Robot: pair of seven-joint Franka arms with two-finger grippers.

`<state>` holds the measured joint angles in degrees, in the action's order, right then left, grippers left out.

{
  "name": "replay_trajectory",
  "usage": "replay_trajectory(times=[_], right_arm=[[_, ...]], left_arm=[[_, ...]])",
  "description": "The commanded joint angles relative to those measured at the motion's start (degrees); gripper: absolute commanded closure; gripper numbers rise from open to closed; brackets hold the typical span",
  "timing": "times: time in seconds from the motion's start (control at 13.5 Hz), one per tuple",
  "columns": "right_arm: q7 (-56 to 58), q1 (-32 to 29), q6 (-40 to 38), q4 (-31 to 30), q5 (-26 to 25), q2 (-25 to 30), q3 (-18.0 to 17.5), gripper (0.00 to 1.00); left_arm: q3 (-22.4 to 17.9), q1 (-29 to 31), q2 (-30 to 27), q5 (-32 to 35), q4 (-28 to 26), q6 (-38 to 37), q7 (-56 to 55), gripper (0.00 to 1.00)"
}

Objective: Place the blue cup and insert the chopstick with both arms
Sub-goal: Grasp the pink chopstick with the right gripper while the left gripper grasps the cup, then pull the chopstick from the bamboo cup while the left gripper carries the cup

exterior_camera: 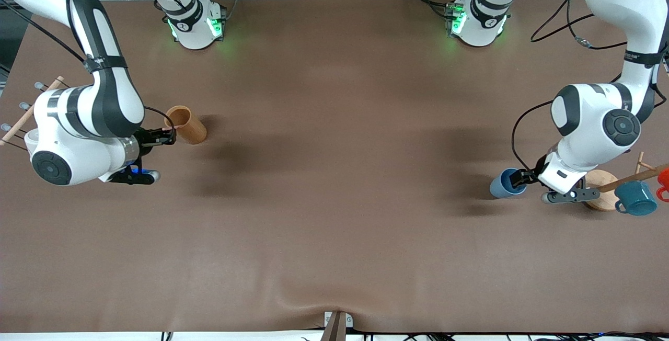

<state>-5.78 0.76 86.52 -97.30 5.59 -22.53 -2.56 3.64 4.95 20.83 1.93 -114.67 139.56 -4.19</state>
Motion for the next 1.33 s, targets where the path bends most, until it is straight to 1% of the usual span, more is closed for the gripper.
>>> replay_trajectory(times=[0.0, 0.07, 0.15, 0.3, 0.37, 0.44, 0.67, 0.74, 0.81, 0.89, 1.11, 1.26], right_arm=[[-0.55, -0.32, -0.29, -0.61, -0.75, 0.56, -0.07, 0.64], [-0.55, -0.49, -0.73, -0.53, -1.37, 0.56, -0.07, 0.65], [-0.64, -0.41, -1.0, -0.53, -1.46, 0.56, -0.07, 0.66], [-0.55, -0.93, -1.17, -0.53, -1.55, 0.56, 0.01, 0.73], [-0.46, -1.02, -1.26, -0.53, -1.55, 0.56, 0.01, 0.77], [-0.72, -0.85, -1.35, -0.53, -1.55, 0.64, -0.07, 0.79], [-0.81, -0.67, -1.53, -0.44, -1.55, 0.64, -0.07, 0.86], [-0.81, -0.76, -1.61, -0.44, -1.55, 0.64, -0.07, 0.89], [-0.81, -0.58, -1.7, -0.44, -1.55, 0.64, -0.07, 0.96], [-0.73, -0.58, -1.7, -0.35, -1.55, 0.64, -0.07, 1.0], [-0.81, -0.67, -2.84, 0.0, -1.46, 1.17, -0.07, 1.0], [-0.9, -0.58, -7.39, 3.14, -1.46, 1.52, -0.07, 1.0]], left_arm=[[0.31, 0.59, -0.18, 0.71, -0.9, 0.62, 0.76, 0.18], [0.31, 0.5, 0.0, 0.71, -1.08, 0.62, 0.76, 0.24], [0.4, 0.5, 0.34, 0.62, -1.17, 0.62, 0.76, 0.34], [0.31, 0.5, 1.14, 0.62, -1.17, 0.62, 0.59, 0.58], [0.4, 0.59, 1.75, 0.62, -0.99, 0.62, 0.5, 0.74], [0.4, 0.5, 1.84, 0.62, -0.9, 0.62, 0.5, 0.99], [0.67, -0.11, 1.76, 0.62, -0.47, 0.62, 0.24, 1.0], [1.45, -0.12, 1.75, 0.62, -0.38, 0.62, 0.41, 1.0], [2.5, -0.03, 1.32, 0.62, -0.38, 0.45, 0.93, 1.0], [3.82, -0.03, 0.97, 0.62, -0.38, 0.1, 0.94, 1.0], [9.44, -0.12, -0.26, 0.53, -0.11, -1.13, -0.99, 1.0], [13.57, -0.03, -0.27, 0.53, 0.32, -1.66, -6.24, 1.0]])
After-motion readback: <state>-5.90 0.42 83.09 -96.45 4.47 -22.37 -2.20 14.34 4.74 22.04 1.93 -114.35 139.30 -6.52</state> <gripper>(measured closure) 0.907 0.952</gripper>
